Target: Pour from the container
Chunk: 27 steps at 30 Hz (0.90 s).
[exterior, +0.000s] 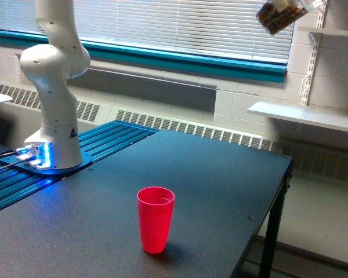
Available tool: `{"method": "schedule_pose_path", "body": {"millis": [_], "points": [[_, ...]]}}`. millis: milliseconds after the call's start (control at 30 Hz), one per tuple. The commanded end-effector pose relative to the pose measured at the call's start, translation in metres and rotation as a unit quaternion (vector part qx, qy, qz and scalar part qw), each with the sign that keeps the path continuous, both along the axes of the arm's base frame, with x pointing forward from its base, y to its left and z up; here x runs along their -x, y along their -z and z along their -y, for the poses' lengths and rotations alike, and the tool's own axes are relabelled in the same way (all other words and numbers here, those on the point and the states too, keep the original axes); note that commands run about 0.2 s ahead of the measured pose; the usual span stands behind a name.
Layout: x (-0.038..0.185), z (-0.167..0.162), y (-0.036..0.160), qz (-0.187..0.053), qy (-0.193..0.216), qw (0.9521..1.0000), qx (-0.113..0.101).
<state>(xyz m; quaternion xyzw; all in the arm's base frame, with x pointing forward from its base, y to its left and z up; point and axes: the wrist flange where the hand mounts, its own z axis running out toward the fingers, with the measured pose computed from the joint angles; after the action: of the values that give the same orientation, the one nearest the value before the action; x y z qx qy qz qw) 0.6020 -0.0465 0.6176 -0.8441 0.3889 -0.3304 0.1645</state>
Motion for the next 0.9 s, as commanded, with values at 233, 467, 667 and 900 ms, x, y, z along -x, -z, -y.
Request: {"method": "schedule_pose_path", "body": {"millis": [233, 467, 667, 900], "points": [[0.070, 0.055, -0.033, 0.034, 0.032, 0.9988, -0.014], [0.107, 0.059, -0.089, 0.079, 0.035, 0.9962, -0.005], [0.126, 0.060, -0.103, 0.085, 0.045, 0.9953, 0.000], [0.127, 0.067, -0.085, 0.058, 0.060, 0.9965, -0.005]]}}
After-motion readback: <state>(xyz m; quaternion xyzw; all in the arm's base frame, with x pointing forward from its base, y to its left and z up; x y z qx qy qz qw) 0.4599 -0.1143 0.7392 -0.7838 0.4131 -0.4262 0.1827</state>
